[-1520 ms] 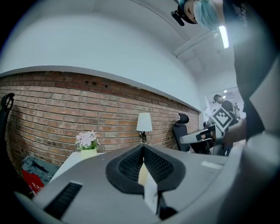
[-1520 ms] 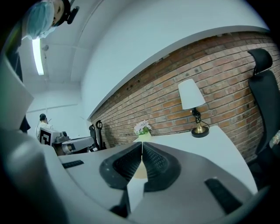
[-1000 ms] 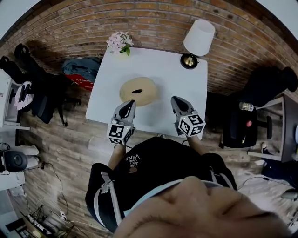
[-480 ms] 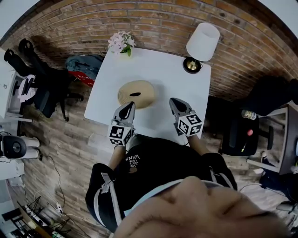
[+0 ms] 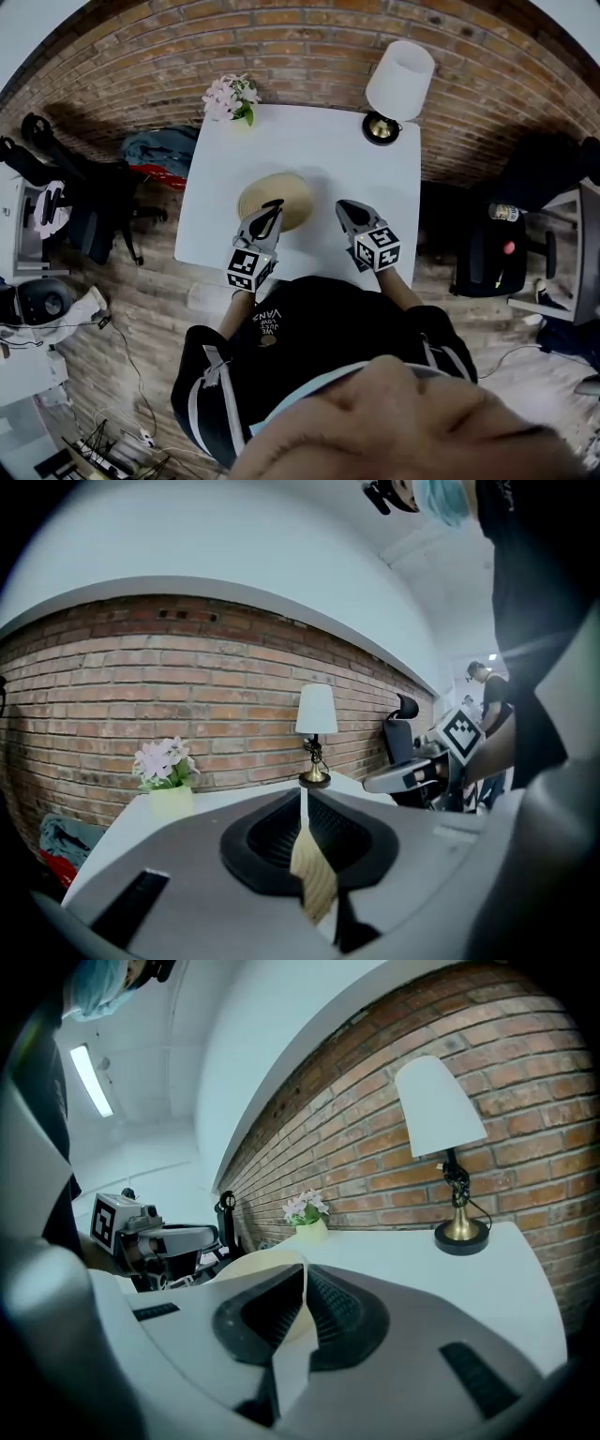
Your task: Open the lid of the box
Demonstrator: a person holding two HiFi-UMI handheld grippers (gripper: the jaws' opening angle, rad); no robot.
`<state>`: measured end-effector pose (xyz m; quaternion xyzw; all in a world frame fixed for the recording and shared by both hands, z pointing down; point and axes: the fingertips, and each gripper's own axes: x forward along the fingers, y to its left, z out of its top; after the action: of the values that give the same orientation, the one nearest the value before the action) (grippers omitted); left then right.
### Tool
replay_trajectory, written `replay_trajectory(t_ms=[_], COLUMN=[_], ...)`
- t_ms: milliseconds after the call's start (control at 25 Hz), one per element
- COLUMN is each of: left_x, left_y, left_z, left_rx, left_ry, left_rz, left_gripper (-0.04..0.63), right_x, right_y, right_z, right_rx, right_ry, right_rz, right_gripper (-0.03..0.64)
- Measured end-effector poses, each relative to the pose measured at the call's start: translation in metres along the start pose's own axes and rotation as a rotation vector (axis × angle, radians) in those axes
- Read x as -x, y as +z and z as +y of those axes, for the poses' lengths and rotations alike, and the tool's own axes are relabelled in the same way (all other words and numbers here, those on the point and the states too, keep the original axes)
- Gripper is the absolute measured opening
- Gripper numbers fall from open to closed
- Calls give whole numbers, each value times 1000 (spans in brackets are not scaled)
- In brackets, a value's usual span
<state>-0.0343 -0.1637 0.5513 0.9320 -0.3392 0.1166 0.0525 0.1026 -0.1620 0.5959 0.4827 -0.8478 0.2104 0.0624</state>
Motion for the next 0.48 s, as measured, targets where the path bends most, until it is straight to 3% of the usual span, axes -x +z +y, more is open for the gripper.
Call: replay_trajectory(t_ms=[280, 480], left_x=[-13, -20], left_y=[-13, -21], left_z=[10, 13], left_rx=[-14, -12], left_ry=[-86, -135], left_rz=[79, 136], left_gripper=[17, 107], right_x=[-19, -29], right_y=[-14, -27], right_z=[-7, -14], right_rx=[12, 51], right_ry=[-25, -18], right_rz=[43, 91], right_gripper=[5, 6])
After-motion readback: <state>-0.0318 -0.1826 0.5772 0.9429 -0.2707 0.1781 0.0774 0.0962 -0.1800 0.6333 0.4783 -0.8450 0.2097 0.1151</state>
